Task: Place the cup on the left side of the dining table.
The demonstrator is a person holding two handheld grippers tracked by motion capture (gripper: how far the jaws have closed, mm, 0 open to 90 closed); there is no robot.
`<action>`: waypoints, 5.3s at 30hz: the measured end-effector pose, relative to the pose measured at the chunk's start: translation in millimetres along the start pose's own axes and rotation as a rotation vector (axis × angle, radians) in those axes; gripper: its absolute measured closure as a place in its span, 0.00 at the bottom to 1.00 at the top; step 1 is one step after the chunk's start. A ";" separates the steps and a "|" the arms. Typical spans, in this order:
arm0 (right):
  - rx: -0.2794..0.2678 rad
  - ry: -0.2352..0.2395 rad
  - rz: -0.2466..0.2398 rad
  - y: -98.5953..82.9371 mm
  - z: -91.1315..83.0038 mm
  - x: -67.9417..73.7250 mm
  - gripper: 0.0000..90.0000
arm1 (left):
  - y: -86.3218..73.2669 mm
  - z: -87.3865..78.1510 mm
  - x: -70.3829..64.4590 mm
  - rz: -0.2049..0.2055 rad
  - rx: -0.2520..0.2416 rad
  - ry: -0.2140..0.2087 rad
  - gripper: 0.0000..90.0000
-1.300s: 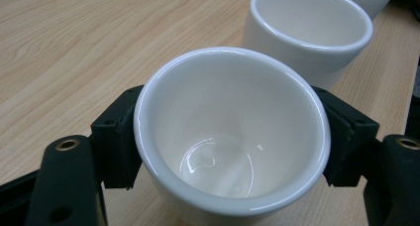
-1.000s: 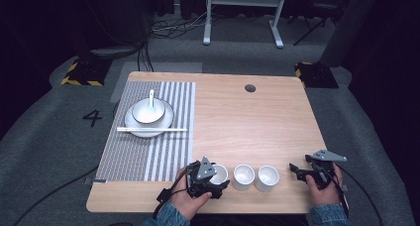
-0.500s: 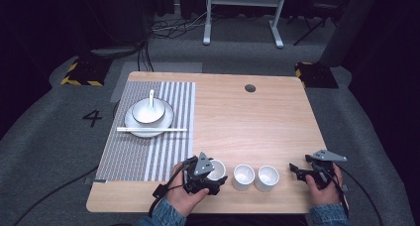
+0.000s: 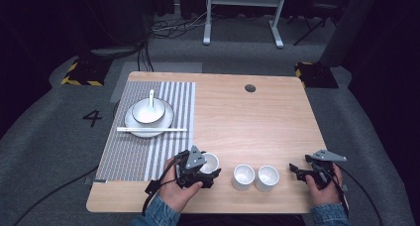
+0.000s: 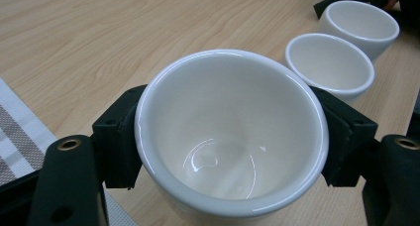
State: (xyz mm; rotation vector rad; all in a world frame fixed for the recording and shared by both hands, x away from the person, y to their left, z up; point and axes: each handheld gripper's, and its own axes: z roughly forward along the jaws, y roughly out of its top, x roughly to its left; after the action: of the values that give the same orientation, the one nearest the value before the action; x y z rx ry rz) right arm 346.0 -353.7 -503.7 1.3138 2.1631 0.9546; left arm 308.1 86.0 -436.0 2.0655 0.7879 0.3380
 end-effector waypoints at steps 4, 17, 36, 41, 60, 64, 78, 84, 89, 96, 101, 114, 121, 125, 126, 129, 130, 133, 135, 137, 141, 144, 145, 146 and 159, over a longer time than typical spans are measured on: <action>0.000 0.000 0.000 0.0 0.0 0.0 0.23 | 1.9 -7.9 7.9 -0.013 -0.013 0.019 0.29; 0.001 0.001 0.000 0.1 0.0 -0.2 0.23 | 4.0 -24.2 28.5 -0.050 -0.028 0.094 0.29; 0.000 0.001 0.002 0.1 0.1 -0.2 0.23 | -4.0 -48.6 79.6 -0.135 -0.053 0.250 0.29; 0.000 0.001 0.002 0.0 0.1 -0.2 0.23 | -7.8 -50.6 93.3 -0.160 -0.045 0.295 0.29; 0.001 0.002 0.001 0.1 0.0 -0.3 0.23 | -35.6 -33.3 130.1 -0.234 0.032 0.343 0.29; 0.001 0.002 0.001 0.1 0.0 -0.3 0.23 | -37.0 -24.0 130.8 -0.225 0.054 0.335 0.29; 0.000 0.001 0.002 0.1 0.1 -0.2 0.23 | -38.7 -9.6 129.6 -0.204 0.076 0.326 0.29; 0.000 0.001 0.001 0.1 0.1 -0.2 0.23 | -39.2 -8.0 128.6 -0.205 0.085 0.317 0.29; 0.000 0.001 0.001 0.1 0.1 -0.1 0.23 | -44.5 -9.5 129.3 -0.242 0.059 0.318 0.29; 0.000 0.001 0.001 0.1 0.1 -0.1 0.23 | -46.1 -8.4 127.1 -0.237 0.062 0.328 0.29; 0.000 0.001 0.001 0.1 0.1 -0.2 0.23 | -45.9 -8.9 127.0 -0.236 0.059 0.344 0.24; 0.000 0.001 0.001 0.0 0.1 -0.1 0.23 | -42.6 -18.5 126.9 -0.251 0.018 0.340 0.21; 0.000 0.001 0.001 0.1 0.1 -0.2 0.23 | -37.8 -31.8 120.0 -0.220 0.010 0.340 0.21; 0.001 0.002 0.000 0.1 0.0 -0.2 0.23 | -36.3 -39.4 115.4 -0.200 0.014 0.337 0.20; 0.000 0.005 -0.001 0.1 0.1 0.1 0.23 | -36.0 -43.5 113.0 -0.192 0.013 0.336 0.20; 0.000 0.006 -0.001 0.1 0.1 0.1 0.23 | -36.6 -47.7 110.4 -0.185 0.020 0.331 0.20; 0.000 0.006 0.000 0.1 0.1 0.2 0.23 | -36.6 -49.8 109.7 -0.178 0.027 0.328 0.20; 0.000 0.006 -0.002 0.1 0.0 0.2 0.23 | -36.5 -54.0 107.7 -0.163 0.032 0.324 0.20; 0.001 0.008 -0.003 0.1 0.0 0.2 0.23 | -37.1 -56.6 105.9 -0.154 0.037 0.316 0.21; 0.000 0.008 -0.001 0.1 0.1 0.2 0.23 | -39.3 -60.4 103.6 -0.163 0.034 0.306 0.21; 0.001 0.008 -0.002 0.1 0.1 0.1 0.23 | -41.5 -66.0 102.2 -0.166 0.029 0.306 0.20; 0.000 0.008 -0.001 0.1 0.1 0.2 0.23 | -44.6 -72.6 100.9 -0.166 0.029 0.311 0.20; 0.000 0.008 0.000 0.2 0.2 0.1 0.23 | -45.9 -74.4 100.5 -0.164 0.029 0.311 0.20; 0.003 0.010 -0.003 0.6 0.5 0.2 0.23 | -47.6 -76.2 100.3 -0.158 0.030 0.309 0.21; 0.002 0.010 -0.004 0.6 0.5 0.7 0.23 | -67.4 -93.9 96.0 -0.164 0.028 0.271 0.21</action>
State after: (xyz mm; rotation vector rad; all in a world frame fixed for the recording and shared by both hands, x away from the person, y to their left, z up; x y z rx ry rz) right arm 346.4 -352.7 -503.6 1.3075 2.1738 0.9595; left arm 306.5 236.2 -441.3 1.9888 1.1228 0.5245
